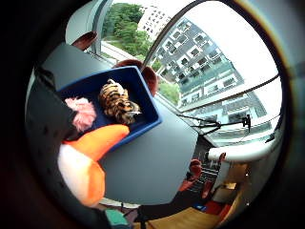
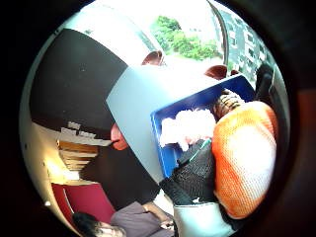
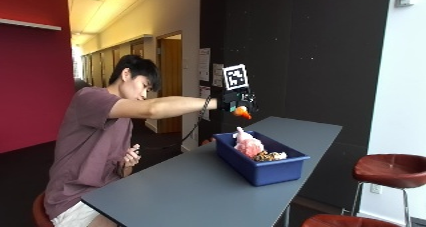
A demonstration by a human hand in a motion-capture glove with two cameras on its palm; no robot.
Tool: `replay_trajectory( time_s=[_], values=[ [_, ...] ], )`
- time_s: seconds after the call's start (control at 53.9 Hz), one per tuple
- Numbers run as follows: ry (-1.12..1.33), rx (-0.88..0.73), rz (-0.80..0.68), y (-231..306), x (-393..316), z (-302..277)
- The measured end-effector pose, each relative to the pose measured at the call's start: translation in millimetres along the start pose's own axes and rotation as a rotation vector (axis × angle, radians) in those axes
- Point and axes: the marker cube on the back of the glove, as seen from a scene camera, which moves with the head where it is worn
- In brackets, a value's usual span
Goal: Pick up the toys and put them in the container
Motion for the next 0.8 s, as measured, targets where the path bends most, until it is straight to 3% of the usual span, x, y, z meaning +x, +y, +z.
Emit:
replay_trajectory(
  time_s=[0.148,0.204,0.297,0.408,0.501,0.612,0.798],
  values=[
    [0.066,-0.026,0.082,-10,1,28],
    [0.084,-0.159,-0.039,-5,-3,41],
    [0.053,-0.367,0.005,-1,-7,57],
    [0.013,-0.337,0.009,-2,-3,61],
    [0.062,-0.321,0.137,-8,2,64],
    [-0.092,-0.312,0.021,-9,-18,59],
    [0.009,-0.313,0.023,-12,-19,66]
  ],
)
